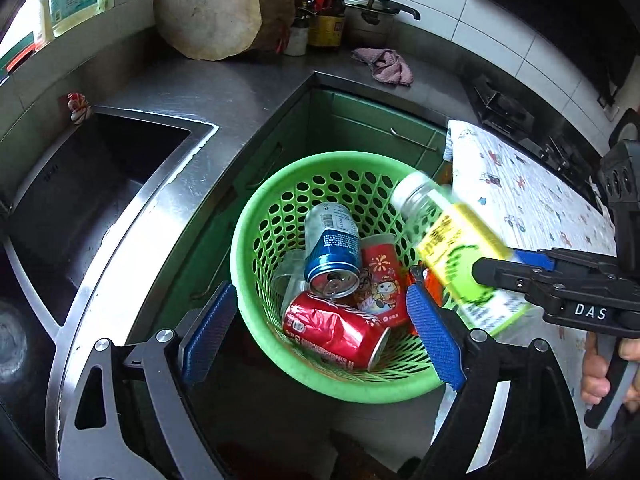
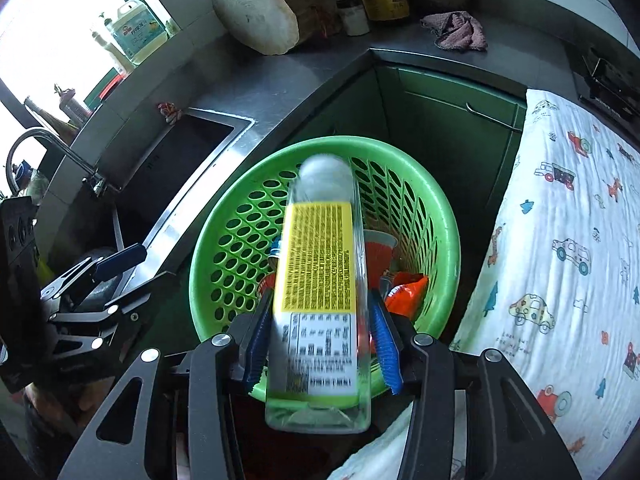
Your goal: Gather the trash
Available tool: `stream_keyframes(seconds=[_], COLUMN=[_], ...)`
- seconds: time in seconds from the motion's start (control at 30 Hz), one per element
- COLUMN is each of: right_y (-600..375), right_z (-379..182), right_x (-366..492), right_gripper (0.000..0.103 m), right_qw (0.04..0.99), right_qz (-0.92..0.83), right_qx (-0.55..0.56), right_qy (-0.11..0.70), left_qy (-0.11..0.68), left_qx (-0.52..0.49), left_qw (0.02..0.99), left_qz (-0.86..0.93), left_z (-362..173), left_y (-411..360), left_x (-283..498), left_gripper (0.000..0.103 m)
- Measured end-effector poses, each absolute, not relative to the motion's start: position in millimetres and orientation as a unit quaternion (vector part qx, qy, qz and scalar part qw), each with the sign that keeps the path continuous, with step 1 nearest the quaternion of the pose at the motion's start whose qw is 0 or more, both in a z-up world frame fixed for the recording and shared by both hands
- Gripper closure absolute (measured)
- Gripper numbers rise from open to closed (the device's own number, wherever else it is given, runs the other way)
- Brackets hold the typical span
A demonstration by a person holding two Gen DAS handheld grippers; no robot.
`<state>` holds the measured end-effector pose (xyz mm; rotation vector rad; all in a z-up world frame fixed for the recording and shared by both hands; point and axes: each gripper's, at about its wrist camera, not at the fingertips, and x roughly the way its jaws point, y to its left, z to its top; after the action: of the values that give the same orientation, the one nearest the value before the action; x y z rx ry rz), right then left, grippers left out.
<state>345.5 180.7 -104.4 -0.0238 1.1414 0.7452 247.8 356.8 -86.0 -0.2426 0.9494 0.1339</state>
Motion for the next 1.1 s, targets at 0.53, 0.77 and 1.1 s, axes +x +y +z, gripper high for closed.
stream_keyframes(seconds=[0.53,0.77,1.1], right_y=[94,14,-76], right_z=[-68,-56,-42], right_x=[287,249,187], right_gripper=[0.026,0.017,0.012], right_qw=[0.83,0.85,0.878], right_qz=[0.3,0.26,0.203], right_qx=[-0.031,-0.026,-0.034], right_qy=[0.47,0.457,0.432], left_qy=[0.422,0.408,0.387], left_qx=[-0.08,-0.062,-0.021], left_qw=[0.902,0.91,0.921], left_qz=[0.051,0.038,0.03], left_z=[-48,-36,-21], left_y=[289,229,145], left_x=[217,188,146], left_gripper=[0.008,0.008,0.005])
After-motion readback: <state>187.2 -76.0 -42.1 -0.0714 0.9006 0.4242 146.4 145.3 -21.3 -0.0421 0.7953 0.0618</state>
